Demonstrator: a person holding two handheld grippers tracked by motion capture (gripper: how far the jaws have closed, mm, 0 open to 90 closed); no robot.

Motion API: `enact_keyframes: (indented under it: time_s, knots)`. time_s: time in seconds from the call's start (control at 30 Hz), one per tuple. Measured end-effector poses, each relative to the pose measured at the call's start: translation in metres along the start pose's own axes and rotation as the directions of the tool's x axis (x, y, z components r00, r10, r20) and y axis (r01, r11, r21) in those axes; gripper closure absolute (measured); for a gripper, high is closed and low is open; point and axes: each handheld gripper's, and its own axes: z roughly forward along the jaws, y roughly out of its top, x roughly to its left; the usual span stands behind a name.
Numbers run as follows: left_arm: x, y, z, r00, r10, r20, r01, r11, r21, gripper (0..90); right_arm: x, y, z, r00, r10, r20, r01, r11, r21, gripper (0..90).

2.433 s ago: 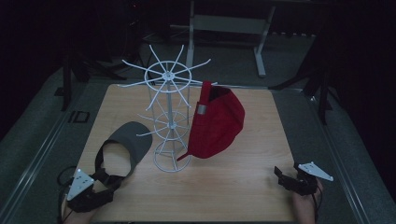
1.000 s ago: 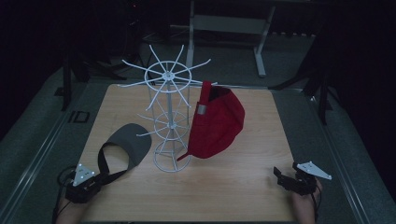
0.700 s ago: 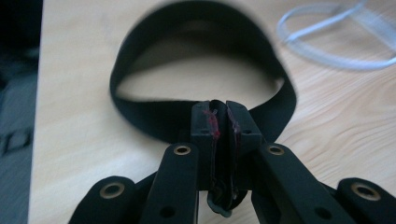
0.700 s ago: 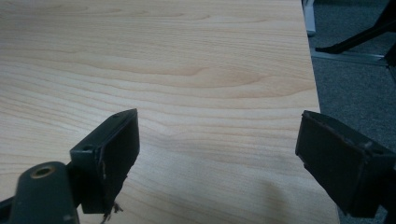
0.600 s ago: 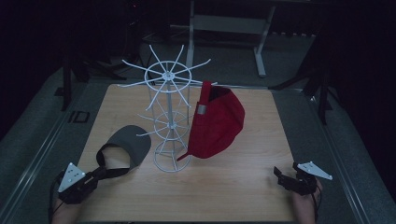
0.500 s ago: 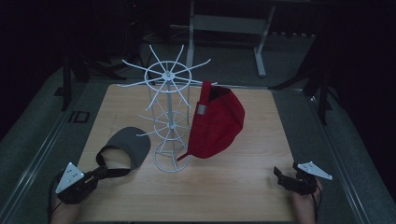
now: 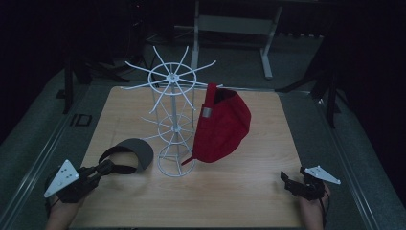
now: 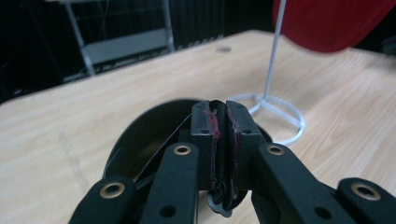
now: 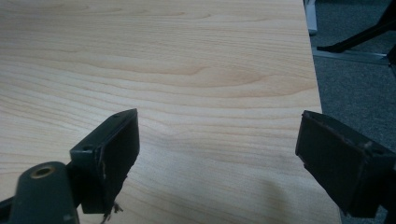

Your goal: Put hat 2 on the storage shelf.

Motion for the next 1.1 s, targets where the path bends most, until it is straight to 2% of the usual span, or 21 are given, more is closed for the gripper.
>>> enact_keyframes:
  time_s: [0.07, 0.2, 0.3, 0.5, 0.63, 0.73, 0.93, 1.1]
  knots:
    - [0.001, 0.004, -0.001, 1.0000, 0.004, 0.001, -0.003, 0.9999, -0.015, 83.9, 0.000, 0.000, 0.000, 1.0000, 0.001, -0.001, -0.001, 1.000, -0.002, 13.5]
    - [0.004, 0.022, -0.005, 0.9992, 0.005, 0.039, -0.001, 0.9956, -0.093, 83.9, 0.000, 0.000, -0.001, 1.0000, -0.001, 0.005, 0.001, 1.000, -0.009, 13.4]
    - [0.005, 0.038, -0.007, 0.9989, 0.021, 0.041, -0.016, 0.9927, -0.120, 83.9, 0.000, 0.000, -0.001, 1.0000, -0.002, 0.005, 0.003, 1.000, -0.011, 13.4]
    - [0.002, 0.070, -0.011, 0.9973, 0.066, 0.032, -0.062, 0.9902, -0.126, 83.9, 0.000, -0.001, -0.002, 1.0000, 0.002, 0.001, -0.002, 1.000, -0.018, 13.1]
    - [0.000, 0.083, -0.012, 0.9953, 0.094, 0.023, -0.091, 0.9899, -0.109, 83.8, -0.001, -0.001, -0.001, 1.0000, 0.004, -0.003, -0.004, 1.000, -0.016, 13.1]
    - [-0.002, 0.090, -0.014, 0.9934, 0.109, 0.034, -0.105, 0.9874, -0.118, 83.8, -0.001, -0.001, -0.001, 1.0000, 0.002, -0.003, -0.002, 1.000, -0.017, 13.1]
    - [-0.003, 0.109, -0.022, 0.9894, 0.133, 0.058, -0.122, 0.9790, -0.164, 83.9, 0.000, -0.001, -0.001, 1.0000, 0.001, -0.002, -0.001, 1.000, -0.017, 13.2]
    - [-0.004, 0.140, -0.025, 0.9824, 0.175, 0.065, -0.158, 0.9659, -0.205, 83.8, 0.000, -0.001, -0.002, 1.0000, 0.002, -0.004, -0.002, 1.000, -0.017, 13.2]
